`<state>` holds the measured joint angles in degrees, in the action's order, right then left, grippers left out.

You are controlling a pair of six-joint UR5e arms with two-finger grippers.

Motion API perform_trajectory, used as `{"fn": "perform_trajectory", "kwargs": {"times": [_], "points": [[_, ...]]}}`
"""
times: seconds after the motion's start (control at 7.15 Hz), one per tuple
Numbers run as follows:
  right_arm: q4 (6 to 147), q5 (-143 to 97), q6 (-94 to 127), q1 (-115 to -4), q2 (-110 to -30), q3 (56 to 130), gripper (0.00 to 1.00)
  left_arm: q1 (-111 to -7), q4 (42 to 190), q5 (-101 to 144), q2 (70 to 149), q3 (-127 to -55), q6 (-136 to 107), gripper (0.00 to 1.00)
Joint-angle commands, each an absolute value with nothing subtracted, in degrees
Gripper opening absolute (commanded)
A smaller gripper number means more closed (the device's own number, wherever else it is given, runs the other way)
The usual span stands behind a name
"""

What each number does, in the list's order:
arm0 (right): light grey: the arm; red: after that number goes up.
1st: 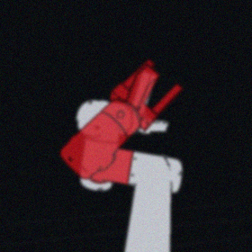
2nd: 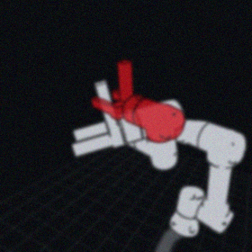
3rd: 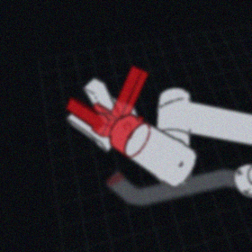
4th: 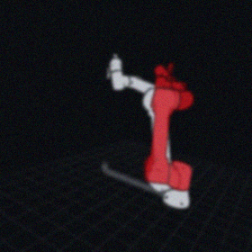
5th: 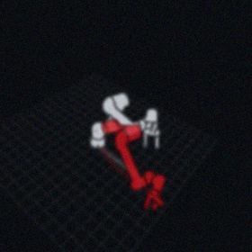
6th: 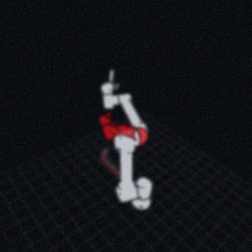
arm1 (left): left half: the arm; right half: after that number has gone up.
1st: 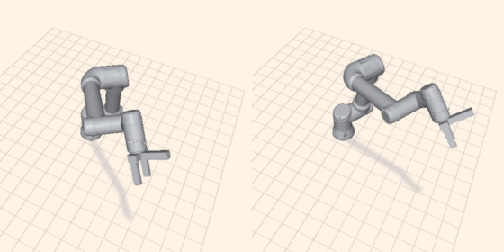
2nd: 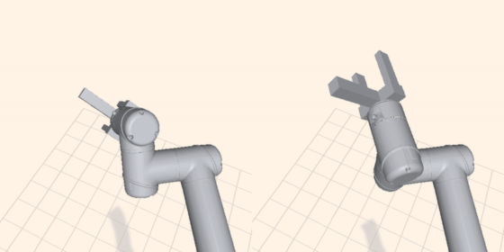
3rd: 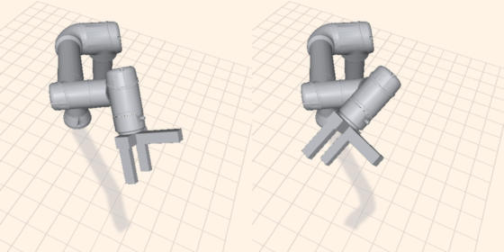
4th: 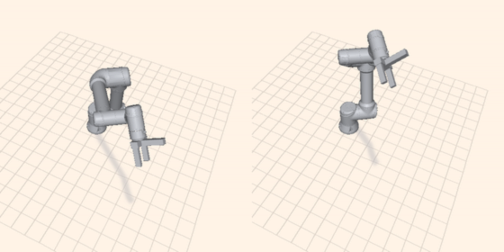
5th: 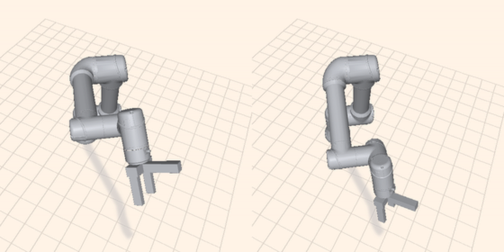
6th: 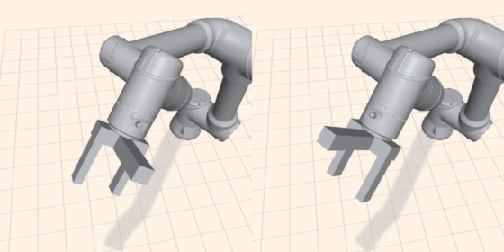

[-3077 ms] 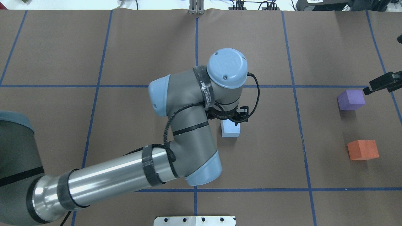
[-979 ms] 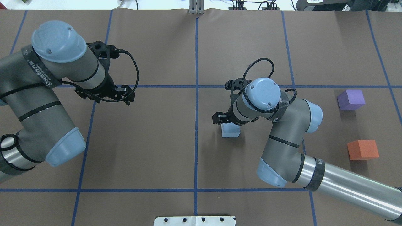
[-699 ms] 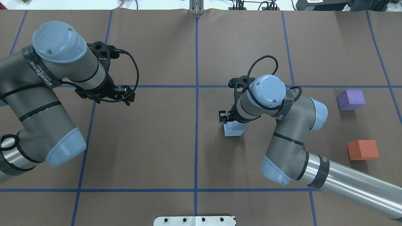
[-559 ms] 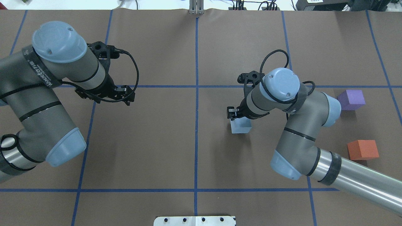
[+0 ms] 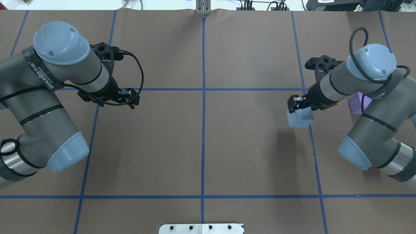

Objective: Place blue block between orange and purple blocks
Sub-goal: 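Grasp the light blue cube with the right gripper and carry it toward the purple cube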

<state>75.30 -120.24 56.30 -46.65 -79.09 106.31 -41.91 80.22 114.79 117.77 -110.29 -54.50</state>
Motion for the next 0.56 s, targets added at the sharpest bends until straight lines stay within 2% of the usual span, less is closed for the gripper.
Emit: {"fn": "perform_trajectory", "kwargs": {"times": [0.0,0.42], "points": [[75.2,-123.6,48.0,-54.0,-88.7,107.9,0.0,-41.7,80.2,114.8,117.9,-110.5,-54.8,0.99],[75.3,-125.2,43.4,-57.0,-92.6,105.7,0.0,-42.0,80.2,114.7,117.8,-110.7,-54.6,0.99]]}}
